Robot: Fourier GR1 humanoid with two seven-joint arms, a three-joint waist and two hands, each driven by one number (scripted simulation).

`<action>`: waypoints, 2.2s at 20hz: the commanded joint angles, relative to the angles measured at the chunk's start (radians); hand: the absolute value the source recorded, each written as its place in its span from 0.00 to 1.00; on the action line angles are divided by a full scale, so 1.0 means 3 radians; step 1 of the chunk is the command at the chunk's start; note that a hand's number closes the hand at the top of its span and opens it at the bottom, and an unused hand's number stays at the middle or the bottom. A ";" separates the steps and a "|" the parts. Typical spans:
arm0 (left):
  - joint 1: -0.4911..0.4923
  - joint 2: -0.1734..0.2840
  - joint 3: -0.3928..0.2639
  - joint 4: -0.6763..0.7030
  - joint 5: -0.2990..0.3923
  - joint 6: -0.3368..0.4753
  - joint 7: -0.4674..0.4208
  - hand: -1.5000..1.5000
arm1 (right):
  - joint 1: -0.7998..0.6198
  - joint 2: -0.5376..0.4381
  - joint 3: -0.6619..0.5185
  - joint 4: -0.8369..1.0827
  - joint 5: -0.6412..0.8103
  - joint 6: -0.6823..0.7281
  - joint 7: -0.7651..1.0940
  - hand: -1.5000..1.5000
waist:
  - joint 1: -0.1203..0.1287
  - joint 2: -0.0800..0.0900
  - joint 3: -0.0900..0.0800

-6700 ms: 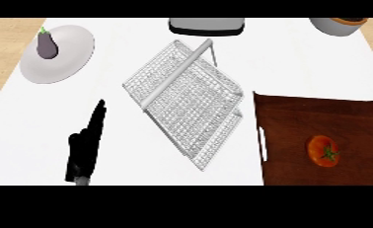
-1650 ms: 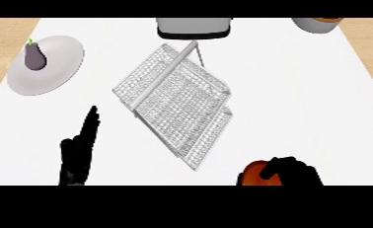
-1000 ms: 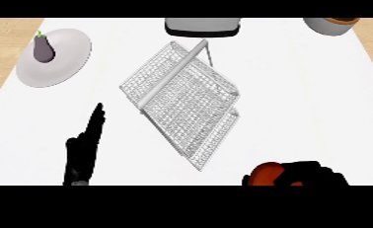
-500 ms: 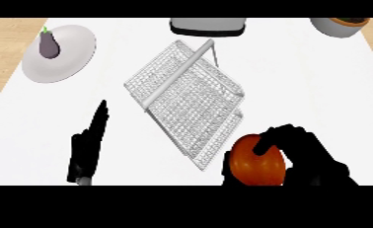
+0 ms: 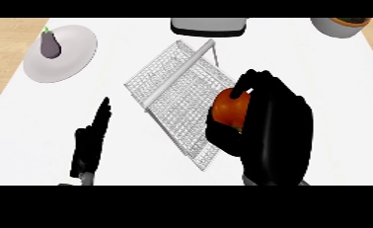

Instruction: Pick the tomato from the tray and place it in the tiered basket

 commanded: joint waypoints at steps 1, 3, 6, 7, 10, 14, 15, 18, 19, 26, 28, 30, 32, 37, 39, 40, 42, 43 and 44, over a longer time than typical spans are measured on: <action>-0.0017 0.0060 0.0053 0.0058 0.0057 -0.0102 0.0038 0.50 | -0.0401 0.0040 -0.0069 0.0496 -0.0258 -0.0060 0.0877 1.00 | -0.0001 -0.0005 -0.0002; 0.0107 -0.0011 0.0005 0.0094 -0.0024 -0.0012 -0.0145 0.50 | -0.0436 0.0040 -0.0367 0.0618 -0.0452 -0.0469 0.0694 1.00 | 0.0012 0.0005 0.0003; 0.0034 -0.0068 -0.0038 0.0065 -0.0030 -0.0004 -0.0078 0.50 | -0.0295 0.0040 -0.0466 0.0632 -0.0724 -0.1025 0.0632 0.00 | 0.0044 0.0018 0.0010; 0.0000 -0.0017 -0.0019 0.0091 -0.0047 -0.0025 -0.0075 0.50 | -0.0395 0.0040 -0.0587 0.0638 -0.0850 -0.1103 0.0598 0.00 | 0.0061 0.0025 0.0011; 0.0145 -0.0085 -0.0084 0.0023 -0.0072 0.0026 -0.0109 0.50 | -0.0348 0.0040 -0.0604 0.0659 -0.0986 -0.1449 0.0500 0.00 | 0.0052 0.0005 0.0012; 0.0063 0.0033 0.0054 0.0045 0.0019 -0.0082 -0.0092 0.50 | -0.0418 0.0040 -0.0651 0.0609 -0.1016 -0.1948 0.0330 0.00 | 0.0011 -0.0003 0.0010; 0.0013 -0.0017 0.0041 0.0019 0.0011 -0.0039 -0.0036 0.50 | -0.0529 0.0040 -0.0730 0.0611 -0.1136 -0.1996 0.0308 0.00 | 0.0008 -0.0003 0.0010; 0.0110 -0.0021 0.0022 0.0023 -0.0006 -0.0026 -0.0025 0.50 | -0.0561 0.0040 -0.0772 0.0575 -0.0881 -0.2279 0.0223 0.00 | -0.0040 -0.0022 0.0008; 0.0148 -0.0031 0.0028 0.0061 0.0003 -0.0024 -0.0033 0.50 | -0.0495 0.0041 -0.0623 0.0432 -0.0717 -0.2305 0.0361 0.00 | -0.0075 -0.0039 0.0005; 0.0282 0.0007 0.0122 0.0059 0.0020 0.0010 -0.0111 0.50 | -0.0253 0.0041 -0.1246 -0.0268 0.0053 -0.1911 0.0518 0.00 | -0.0275 -0.0087 0.0001; 0.0239 0.0003 0.0165 0.0002 0.0051 0.0018 -0.0097 0.50 | 0.0026 0.0041 -0.1133 -0.0632 0.0171 -0.1914 0.0618 0.00 | -0.0290 -0.0091 0.0003; 0.0166 -0.0062 0.0149 -0.0033 0.0024 0.0120 0.0068 0.50 | 0.0362 0.0042 -0.1124 -0.1039 0.0208 -0.1749 0.0586 0.00 | -0.0346 -0.0096 0.0007; 0.0275 -0.0005 0.0149 0.0043 0.0024 0.0027 -0.0084 0.50 | 0.0610 0.0042 -0.1197 -0.1494 0.0120 -0.1554 0.0550 0.00 | -0.0342 -0.0088 0.0005; 0.0279 -0.0043 0.0210 0.0010 0.0028 0.0113 -0.0113 0.50 | 0.1366 0.0041 -0.1143 -0.2481 -0.0131 -0.1194 0.0413 0.00 | -0.0427 -0.0105 0.0006; 0.0416 -0.0046 0.0189 0.0000 0.0027 0.0109 -0.0147 0.50 | 0.1608 0.0040 -0.1065 -0.2597 -0.0210 -0.1200 0.0244 0.00 | -0.0454 -0.0129 0.0010; 0.0309 -0.0053 0.0228 -0.0005 0.0070 0.0103 -0.0075 0.50 | 0.1706 0.0039 -0.1037 -0.2611 -0.0253 -0.1225 0.0186 0.00 | -0.0479 -0.0125 0.0011; 0.0381 0.0039 0.0316 0.0013 0.0107 0.0061 -0.0130 0.50 | 0.1774 0.0039 -0.0960 -0.2621 -0.0318 -0.1208 0.0127 0.00 | -0.0483 -0.0144 0.0009; 0.0490 0.0036 0.0264 -0.0048 0.0093 0.0045 -0.0153 0.50 | 0.1834 0.0038 -0.0967 -0.2623 -0.0385 -0.1292 0.0049 0.00 | -0.0474 -0.0160 0.0018; 0.0512 -0.0011 0.0242 -0.0040 0.0101 0.0056 -0.0149 0.50 | 0.1893 0.0038 -0.0889 -0.2637 -0.0345 -0.1334 -0.0001 0.00 | -0.0476 -0.0160 0.0016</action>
